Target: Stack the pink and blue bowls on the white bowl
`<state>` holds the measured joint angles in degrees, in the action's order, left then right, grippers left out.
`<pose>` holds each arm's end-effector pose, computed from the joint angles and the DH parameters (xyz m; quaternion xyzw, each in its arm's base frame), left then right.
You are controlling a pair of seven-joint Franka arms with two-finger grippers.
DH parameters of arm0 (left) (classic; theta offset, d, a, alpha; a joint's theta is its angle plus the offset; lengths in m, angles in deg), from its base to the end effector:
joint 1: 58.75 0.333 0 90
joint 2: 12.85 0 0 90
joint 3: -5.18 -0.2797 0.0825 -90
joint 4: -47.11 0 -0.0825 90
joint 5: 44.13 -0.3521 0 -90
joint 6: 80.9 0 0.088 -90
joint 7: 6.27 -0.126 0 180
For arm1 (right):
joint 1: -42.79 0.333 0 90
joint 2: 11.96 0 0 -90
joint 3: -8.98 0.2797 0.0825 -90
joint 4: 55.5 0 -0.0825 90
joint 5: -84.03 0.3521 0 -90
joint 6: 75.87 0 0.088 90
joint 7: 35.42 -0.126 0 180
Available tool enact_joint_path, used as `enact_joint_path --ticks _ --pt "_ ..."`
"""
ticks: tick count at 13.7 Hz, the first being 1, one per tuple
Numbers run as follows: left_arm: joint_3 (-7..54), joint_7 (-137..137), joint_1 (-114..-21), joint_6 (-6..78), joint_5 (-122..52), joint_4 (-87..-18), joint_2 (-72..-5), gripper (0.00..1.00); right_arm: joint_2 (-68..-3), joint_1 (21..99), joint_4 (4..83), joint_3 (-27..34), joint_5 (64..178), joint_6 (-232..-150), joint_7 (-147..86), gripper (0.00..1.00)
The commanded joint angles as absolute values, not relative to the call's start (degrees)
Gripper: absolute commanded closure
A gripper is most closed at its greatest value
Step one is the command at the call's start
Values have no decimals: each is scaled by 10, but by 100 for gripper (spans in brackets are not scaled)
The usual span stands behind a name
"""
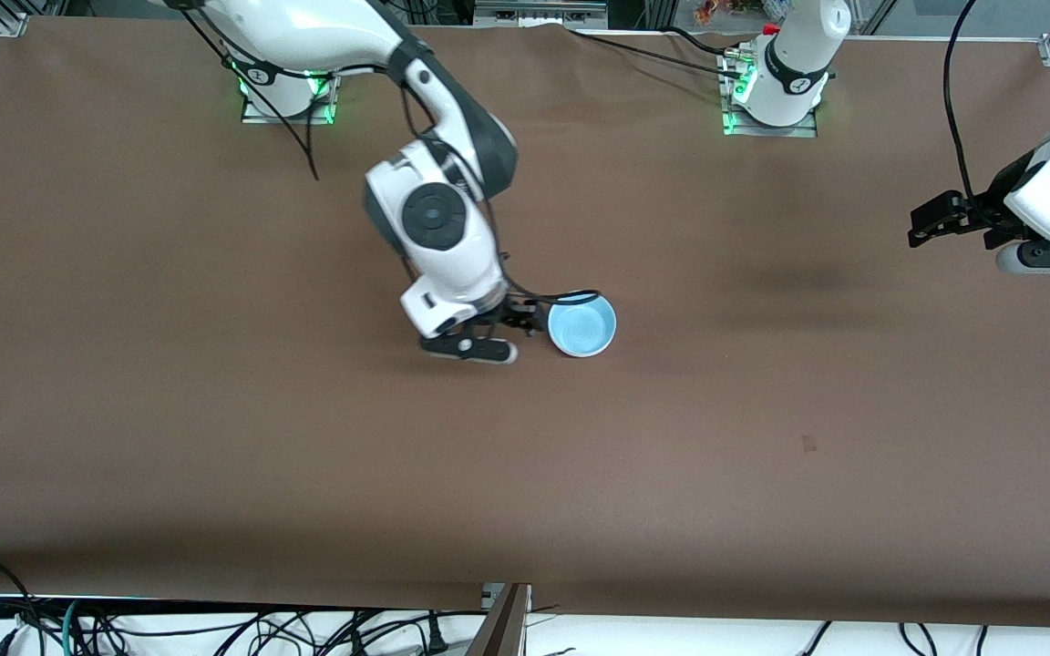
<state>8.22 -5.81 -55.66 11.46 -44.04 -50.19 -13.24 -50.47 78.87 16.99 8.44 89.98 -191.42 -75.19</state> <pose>0.5203 0.0003 0.5131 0.9989 0.0045 -0.0465 0.0008 0.5600 0.4114 0.3331 -0.9966 0.0562 -0.0040 0.0597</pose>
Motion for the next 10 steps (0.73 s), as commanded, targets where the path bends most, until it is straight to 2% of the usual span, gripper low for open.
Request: enact_joint_path --ticks 1,6,10 --pt "85 -61 -555 108 -439 -487 -139 0 -462 739 178 89 893 -1840 -638 0" --pt "84 -59 -554 108 -438 -487 -143 0 -395 660 182 88 886 -1726 -503 0" --pt "82 -63 -553 108 -438 -488 -143 0 -350 621 184 89 832 -1656 -429 0"
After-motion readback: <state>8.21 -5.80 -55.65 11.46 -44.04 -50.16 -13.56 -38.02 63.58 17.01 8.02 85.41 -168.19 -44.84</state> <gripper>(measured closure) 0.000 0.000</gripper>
